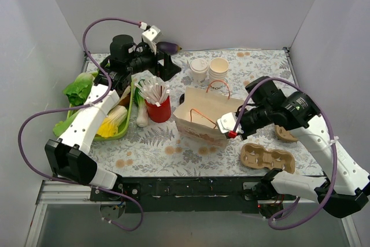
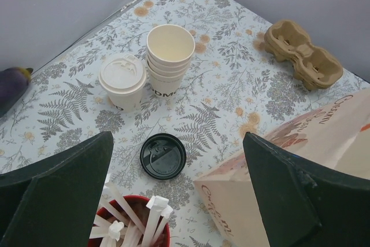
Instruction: Pack the takeout coffee
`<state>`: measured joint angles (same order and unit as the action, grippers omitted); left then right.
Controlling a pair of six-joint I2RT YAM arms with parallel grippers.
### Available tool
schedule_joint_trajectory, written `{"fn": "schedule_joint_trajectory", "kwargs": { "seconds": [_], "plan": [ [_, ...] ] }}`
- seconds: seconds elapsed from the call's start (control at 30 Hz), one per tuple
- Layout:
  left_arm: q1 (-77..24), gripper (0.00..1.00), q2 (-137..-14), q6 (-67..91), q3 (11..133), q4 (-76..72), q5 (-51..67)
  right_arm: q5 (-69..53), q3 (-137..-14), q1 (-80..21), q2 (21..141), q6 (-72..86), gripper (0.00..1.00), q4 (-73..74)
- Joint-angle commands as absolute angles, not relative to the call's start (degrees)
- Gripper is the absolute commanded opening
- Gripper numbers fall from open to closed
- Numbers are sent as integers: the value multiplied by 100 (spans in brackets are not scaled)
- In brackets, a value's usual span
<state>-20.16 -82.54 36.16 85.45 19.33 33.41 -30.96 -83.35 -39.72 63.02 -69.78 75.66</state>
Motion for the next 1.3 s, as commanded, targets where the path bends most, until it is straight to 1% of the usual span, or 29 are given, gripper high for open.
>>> {"fn": "schedule_joint_trajectory", "kwargs": {
  "seconds": [0.0,0.37,0.5,0.6,0.63,0.7,0.73,0.83,0.87,0.93,1.07,1.17,1.23,1.27],
  "plan": [
    [-2057,97,-7893,3472,8534,1986,3252,-3199,-8306,-4122,6389,-7128,1,7523],
    [-2057,97,-7936,3524,8455,1907,3392,-2954,-7814,-4148,6363,-7567,1,7515],
    [-2057,98,-7945,3551,8403,1890,3419,-2804,-7813,-4149,6460,-7646,8,7515],
    [-2065,97,-7928,3568,8367,1890,3445,-2708,-7822,-4148,6477,-7734,27,7506],
    [-2057,98,-7919,3568,8367,1881,3445,-2655,-7874,-4148,6486,-7708,39,7515],
    [-2057,98,-7919,3586,8367,1863,3454,-2471,-7997,-4148,6530,-7515,45,7506],
    [-2057,98,-7919,3603,8376,1855,3463,-2418,-8059,-4148,6530,-7436,54,7497],
    [-2065,98,-7928,3639,8341,1828,3533,-2390,-8323,-4148,6425,-7278,70,7497],
    [-2057,98,-7936,3647,8332,1811,3551,-2408,-8436,-4140,6346,-7234,73,7497],
    [-2057,98,-7963,3682,8323,1776,3594,-2373,-8551,-4140,6284,-6980,75,7497],
    [-2057,98,-8007,3797,8332,1723,3700,-2136,-8938,-4140,6144,-6093,76,7331],
    [-2057,98,-8042,3858,8358,1688,3779,-1671,-9079,-4140,5916,-5240,76,6900],
    [-2065,98,-8068,3902,8376,1635,3788,-1057,-9088,-4113,5767,-4462,78,6672],
    [-2065,98,-8077,3928,8367,1617,3805,-855,-9044,-4000,5592,-4334,78,6671]
  ]
}}
